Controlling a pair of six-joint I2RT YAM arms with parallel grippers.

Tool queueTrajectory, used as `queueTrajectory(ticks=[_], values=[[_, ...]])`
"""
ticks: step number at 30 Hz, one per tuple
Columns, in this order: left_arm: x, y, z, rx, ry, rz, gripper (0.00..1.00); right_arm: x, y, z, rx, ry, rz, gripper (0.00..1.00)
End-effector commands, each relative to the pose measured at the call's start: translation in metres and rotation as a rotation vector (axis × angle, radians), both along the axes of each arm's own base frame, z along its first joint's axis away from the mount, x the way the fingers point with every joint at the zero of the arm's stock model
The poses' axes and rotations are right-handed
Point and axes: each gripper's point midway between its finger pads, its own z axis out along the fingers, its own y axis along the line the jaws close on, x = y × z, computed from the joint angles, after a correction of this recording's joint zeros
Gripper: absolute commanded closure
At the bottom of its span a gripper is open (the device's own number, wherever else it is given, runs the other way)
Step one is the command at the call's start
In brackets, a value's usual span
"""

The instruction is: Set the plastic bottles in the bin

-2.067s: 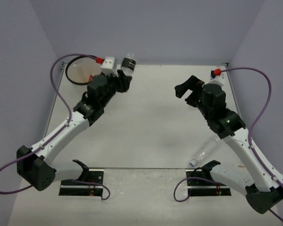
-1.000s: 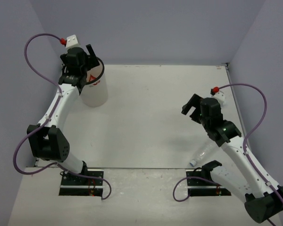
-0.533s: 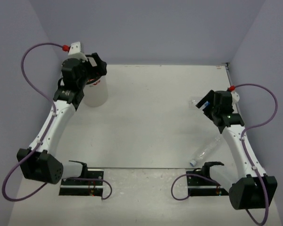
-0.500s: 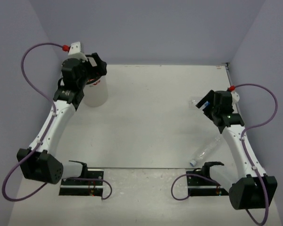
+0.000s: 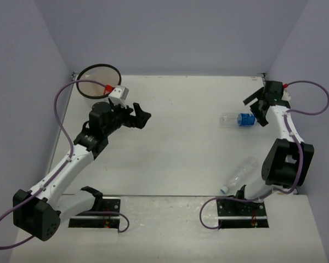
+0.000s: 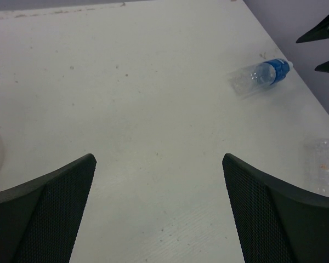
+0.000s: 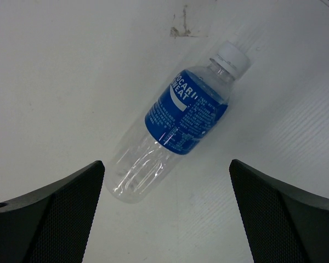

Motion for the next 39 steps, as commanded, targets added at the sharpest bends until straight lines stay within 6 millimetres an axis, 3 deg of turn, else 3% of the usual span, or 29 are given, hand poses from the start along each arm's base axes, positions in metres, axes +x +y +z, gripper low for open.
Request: queueTrajectory(ticks=[1,7,17,23,30,39], values=[[-0.004,0.008,0.028,-0.002,-0.111,0.015,0.00,0.015,-0.014,0.000,0.008,0.036,-0.057,0.01],[-0.004,0.015,0.026,-0.006,-0.119,0.057,0.00,0.015,-0.016,-0.005,0.033,0.091,-0.100,0.01],[-0.007,0.013,0.027,-0.017,-0.122,0.040,0.00,0.013,0.002,-0.004,0.119,0.021,-0.116,0.01],[-0.007,0.013,0.028,-0.023,-0.133,0.041,0.00,0.020,0.011,0.003,0.051,0.033,-0.107,0.01],[-0.009,0.015,0.027,-0.019,-0.129,0.048,0.00,0.031,0.031,-0.020,0.112,0.045,-0.144,0.01],[-0.014,0.021,0.033,-0.026,-0.160,0.067,0.00,0.037,0.029,-0.056,0.104,0.132,-0.186,0.01]])
